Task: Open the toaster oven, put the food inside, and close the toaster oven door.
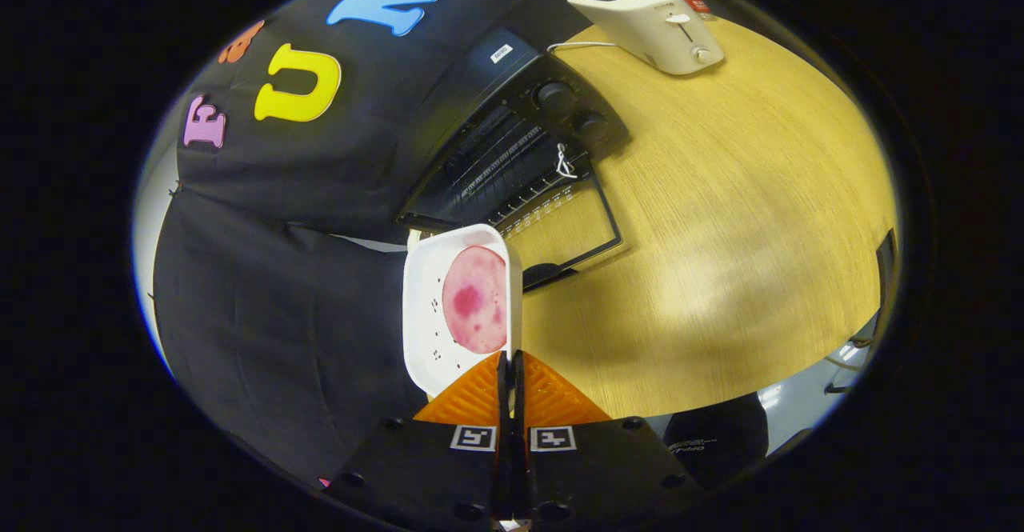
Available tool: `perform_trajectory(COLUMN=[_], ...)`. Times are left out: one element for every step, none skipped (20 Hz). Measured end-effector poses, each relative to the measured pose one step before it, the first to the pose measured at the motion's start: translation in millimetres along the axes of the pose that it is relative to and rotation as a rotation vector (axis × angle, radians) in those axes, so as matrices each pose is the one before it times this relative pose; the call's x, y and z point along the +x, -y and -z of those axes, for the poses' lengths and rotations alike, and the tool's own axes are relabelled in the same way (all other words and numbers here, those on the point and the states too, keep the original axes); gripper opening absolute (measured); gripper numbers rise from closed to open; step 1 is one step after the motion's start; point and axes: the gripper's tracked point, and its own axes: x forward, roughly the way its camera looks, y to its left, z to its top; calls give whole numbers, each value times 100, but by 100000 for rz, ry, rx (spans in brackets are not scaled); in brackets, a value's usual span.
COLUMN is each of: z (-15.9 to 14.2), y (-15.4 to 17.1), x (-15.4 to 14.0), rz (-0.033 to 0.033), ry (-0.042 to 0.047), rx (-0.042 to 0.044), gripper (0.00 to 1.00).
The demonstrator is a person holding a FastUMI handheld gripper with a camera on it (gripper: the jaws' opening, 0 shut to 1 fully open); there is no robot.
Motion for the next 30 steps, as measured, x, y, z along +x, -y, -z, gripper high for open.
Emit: perform_trajectory(z=[-266,-180,-406,-383,-363,-441,-672,-770,-799,-600,-598,-622,-537,-720,-821,-643,-623,-424,-446,-135,-390,-520,-569,-470,-219,79,262,300,361,372], y=[-192,-96,-159,-77,118,125,261,27,36,-113,-183,-11,62,-23,-120,-257,-262,-227,-179,-121,-106,52,-58,-76,-326,-297,-248,-83,108,14], x=[682,639,709,630,712,345,648,424,617,682,748,830,993,589,728,522,807,604,650,809,674,662,710,444,697,812,609,767,768,623], rz=[-110,-76,-54,208,1055,279,280,48,-435,-594,-636,-24,769,419,161,-397,-711,-596,-507,-178,-217,472,531,334,-529,-932,-769,-77,652,675], ry=[-540,-79,468,199,-422,699,1158,1762,1765,1481,1175,1431,1592,3135,3422,2880,2813,2194,1749,1466,3016,4128,4476,4162,2961,1138,-198,-503,-670,-694], rx=[498,427,568,1169,1884,1722,981,798,1405,1733,1774,1587,1839,2319,2435,2105,1496,1063,1134,1353,1671,2115,2663,2190,1750,665,51,199,678,1134], gripper=[2,2,2,2,2,2,2,2,2,2,2,2,2,2,2,2,2,2,2,2,2,2,2,2,2,2,2,2,2,2])
